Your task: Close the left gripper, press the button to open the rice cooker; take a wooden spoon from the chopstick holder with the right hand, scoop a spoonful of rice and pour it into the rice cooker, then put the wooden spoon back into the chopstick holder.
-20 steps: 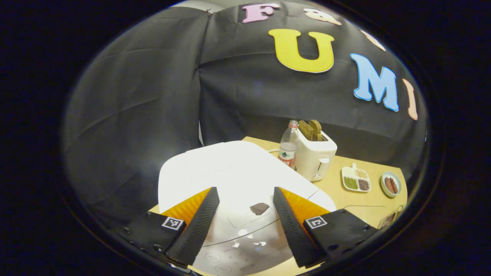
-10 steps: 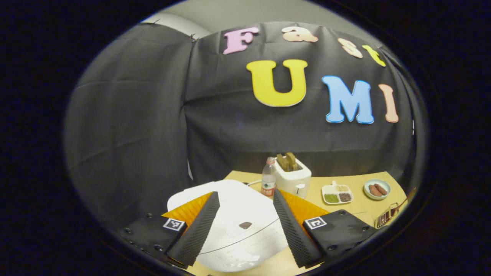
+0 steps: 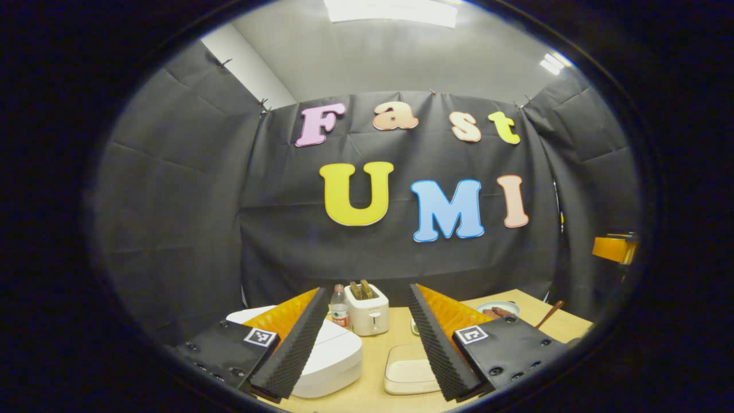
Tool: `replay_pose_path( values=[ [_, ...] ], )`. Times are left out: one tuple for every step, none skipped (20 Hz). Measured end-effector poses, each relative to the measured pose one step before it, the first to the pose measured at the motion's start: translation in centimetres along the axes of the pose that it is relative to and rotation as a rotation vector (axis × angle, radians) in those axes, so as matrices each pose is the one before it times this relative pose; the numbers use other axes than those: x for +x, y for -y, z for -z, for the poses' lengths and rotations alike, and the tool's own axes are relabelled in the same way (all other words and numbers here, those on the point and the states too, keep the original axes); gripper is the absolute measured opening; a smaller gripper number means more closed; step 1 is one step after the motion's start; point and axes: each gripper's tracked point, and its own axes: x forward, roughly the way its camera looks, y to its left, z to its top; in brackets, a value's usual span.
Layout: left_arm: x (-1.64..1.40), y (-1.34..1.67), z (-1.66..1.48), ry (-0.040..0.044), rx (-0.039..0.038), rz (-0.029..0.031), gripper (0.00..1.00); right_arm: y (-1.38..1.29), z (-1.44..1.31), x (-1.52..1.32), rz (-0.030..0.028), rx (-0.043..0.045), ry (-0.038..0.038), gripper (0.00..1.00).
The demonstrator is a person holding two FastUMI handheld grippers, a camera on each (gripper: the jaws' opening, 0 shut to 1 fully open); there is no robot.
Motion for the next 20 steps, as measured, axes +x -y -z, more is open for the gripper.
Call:
replay_pose_path(
  values=[
    [-0.848,0.861,-0.433,0.01917,0.01271,-0.00256,0.99,0.166,0.171,-0.201,0.01056,-0.01597,0.00291,0.99],
    [-0.991,0.166,-0.161,0.00852,0.01095,-0.00734,0.99,-0.033,0.156,-0.246,0.00585,-0.00752,0.00369,0.99],
    [-0.919,0.552,0.067,0.00051,-0.00033,0.00441,0.99,-0.25,-0.019,-0.339,0.00157,0.00024,0.00749,1.0],
    [-0.526,0.497,0.269,-0.00567,-0.00302,0.00435,0.97,-0.31,0.018,-0.294,0.00112,0.00156,0.0055,0.99],
    [-0.337,0.226,0.139,-0.00478,-0.00405,0.0007,0.95,-0.113,0.185,-0.223,0.00433,0.00134,0.00343,0.99],
    [0.052,-0.123,0.266,-0.00717,-0.00694,-0.00064,0.95,-0.308,0.105,-0.179,-0.00173,0.00238,0.00218,0.99],
    [-0.064,0.01,0.069,-0.00657,-0.01016,-0.00083,0.97,-0.349,0.102,-0.079,-0.00608,0.00084,-0.00202,0.99],
    [-0.048,-0.078,0.085,-0.00574,-0.01113,-0.00078,0.97,-0.143,0.227,-0.024,-0.00329,0.00319,-0.0025,1.0],
    [0.0,-0.205,-0.124,-0.00219,-0.00698,-0.0014,0.99,-0.231,0.072,0.042,-0.00851,0.00231,-0.00195,1.0],
    [-0.003,-0.231,-0.236,0.00452,0.00166,-0.00267,0.99,-0.048,-0.107,0.137,-0.00188,0.0001,0.00252,0.99],
    [0.026,-0.359,-0.359,0.00713,0.00695,-0.00482,0.98,0.04,-0.148,0.14,0.00011,-0.00414,0.00329,0.99],
    [-0.003,0.02,-0.138,0.00442,0.00994,0.00039,0.99,0.002,-0.104,-0.015,0.0,-0.00755,0.00357,0.99],
    [0.069,-0.068,-0.22,0.00622,0.0073,-0.00052,0.99,-0.014,-0.203,0.057,-0.00121,-0.00988,0.00733,0.99],
    [-0.1,-0.035,-0.335,0.00477,0.00272,0.00145,0.99,0.058,-0.222,0.056,0.00131,-0.0119,0.00864,0.99],
    [0.145,-0.067,-0.218,0.00643,0.00033,-0.00321,0.99,-0.012,-0.122,0.019,-0.00052,-0.00988,0.00497,0.99],
    [-0.054,-0.002,-0.059,0.00239,-0.00054,-0.00109,0.97,-0.227,-0.067,-0.127,-0.0019,-0.00544,0.00177,1.0],
    [0.075,-0.054,-0.262,0.00547,-0.00108,-0.00153,0.97,-0.184,-0.093,-0.073,-0.00209,-0.00273,0.00311,0.99],
    [-0.081,0.033,-0.181,0.00466,-0.00136,0.00255,0.98,-0.038,-0.006,-0.062,0.00061,0.00056,0.00155,0.99],
    [-0.143,0.032,-0.253,0.00468,0.00009,-0.00058,0.97,-0.258,-0.075,-0.017,-0.00378,0.00155,0.00144,0.99],
    [-0.017,-0.058,-0.211,0.00296,-0.00002,-0.00048,0.97,-0.17,0.008,0.049,0.00131,0.00189,0.00052,1.0]
  ],
)
